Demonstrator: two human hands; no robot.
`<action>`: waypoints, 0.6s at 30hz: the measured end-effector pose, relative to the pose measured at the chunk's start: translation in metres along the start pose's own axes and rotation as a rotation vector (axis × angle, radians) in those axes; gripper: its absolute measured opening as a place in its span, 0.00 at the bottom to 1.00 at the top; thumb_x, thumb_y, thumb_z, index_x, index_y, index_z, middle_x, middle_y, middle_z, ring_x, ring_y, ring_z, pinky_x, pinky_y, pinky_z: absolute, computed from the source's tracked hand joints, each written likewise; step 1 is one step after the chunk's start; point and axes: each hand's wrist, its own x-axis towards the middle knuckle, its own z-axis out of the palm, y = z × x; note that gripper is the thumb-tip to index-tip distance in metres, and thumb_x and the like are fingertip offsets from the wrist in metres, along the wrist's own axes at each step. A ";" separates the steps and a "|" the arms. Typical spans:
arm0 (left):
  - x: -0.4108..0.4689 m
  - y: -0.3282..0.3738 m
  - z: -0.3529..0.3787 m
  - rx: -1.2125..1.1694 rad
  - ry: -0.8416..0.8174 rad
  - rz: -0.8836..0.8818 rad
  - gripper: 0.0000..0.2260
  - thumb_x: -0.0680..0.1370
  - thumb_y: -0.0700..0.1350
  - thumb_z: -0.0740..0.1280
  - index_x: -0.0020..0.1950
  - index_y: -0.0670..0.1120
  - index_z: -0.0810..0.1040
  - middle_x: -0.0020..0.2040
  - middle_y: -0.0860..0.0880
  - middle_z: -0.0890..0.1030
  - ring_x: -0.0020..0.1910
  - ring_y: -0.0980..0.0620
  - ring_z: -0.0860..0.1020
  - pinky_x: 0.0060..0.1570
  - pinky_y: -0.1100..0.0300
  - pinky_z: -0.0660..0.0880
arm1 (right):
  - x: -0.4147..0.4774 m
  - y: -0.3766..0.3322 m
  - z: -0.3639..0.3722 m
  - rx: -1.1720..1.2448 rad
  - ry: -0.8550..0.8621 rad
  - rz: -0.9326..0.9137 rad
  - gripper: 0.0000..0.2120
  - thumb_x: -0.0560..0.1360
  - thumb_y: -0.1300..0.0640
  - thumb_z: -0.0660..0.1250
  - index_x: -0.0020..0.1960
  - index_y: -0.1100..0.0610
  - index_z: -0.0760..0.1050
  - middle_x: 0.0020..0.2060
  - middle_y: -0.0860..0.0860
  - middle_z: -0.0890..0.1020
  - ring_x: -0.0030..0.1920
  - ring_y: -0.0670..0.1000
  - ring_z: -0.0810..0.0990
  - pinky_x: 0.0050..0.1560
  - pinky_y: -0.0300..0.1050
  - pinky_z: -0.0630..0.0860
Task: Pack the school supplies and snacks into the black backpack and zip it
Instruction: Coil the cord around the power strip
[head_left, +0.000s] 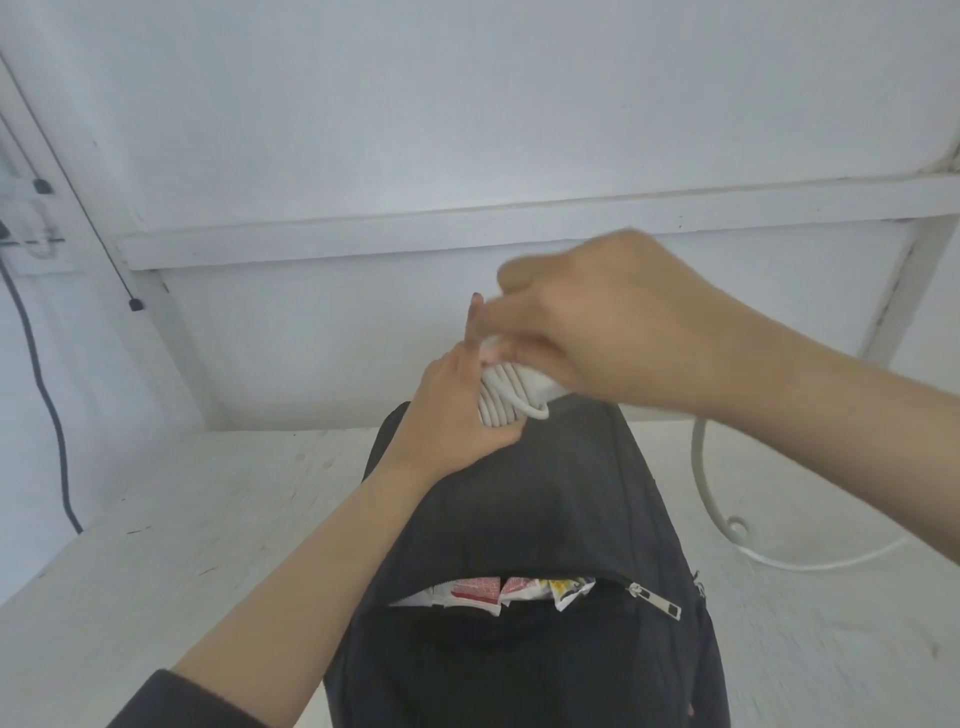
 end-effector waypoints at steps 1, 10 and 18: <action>-0.002 0.000 -0.001 0.011 -0.007 0.051 0.37 0.66 0.52 0.73 0.64 0.31 0.64 0.39 0.56 0.74 0.43 0.51 0.78 0.40 0.63 0.71 | 0.004 0.003 -0.004 -0.001 0.007 0.061 0.18 0.78 0.45 0.54 0.46 0.50 0.80 0.33 0.47 0.72 0.31 0.51 0.67 0.27 0.37 0.57; -0.021 0.024 -0.027 0.115 0.197 0.561 0.37 0.70 0.54 0.70 0.72 0.63 0.51 0.59 0.46 0.67 0.57 0.47 0.71 0.52 0.51 0.77 | 0.014 0.070 0.017 0.298 -0.135 0.538 0.14 0.75 0.40 0.63 0.48 0.46 0.82 0.41 0.45 0.81 0.45 0.49 0.77 0.42 0.43 0.68; -0.019 0.023 -0.029 0.005 0.273 0.393 0.33 0.68 0.54 0.73 0.67 0.59 0.58 0.59 0.44 0.71 0.58 0.57 0.68 0.54 0.62 0.75 | 0.004 0.070 0.049 0.706 -0.370 0.762 0.09 0.69 0.54 0.73 0.38 0.60 0.78 0.30 0.55 0.73 0.32 0.53 0.71 0.32 0.41 0.63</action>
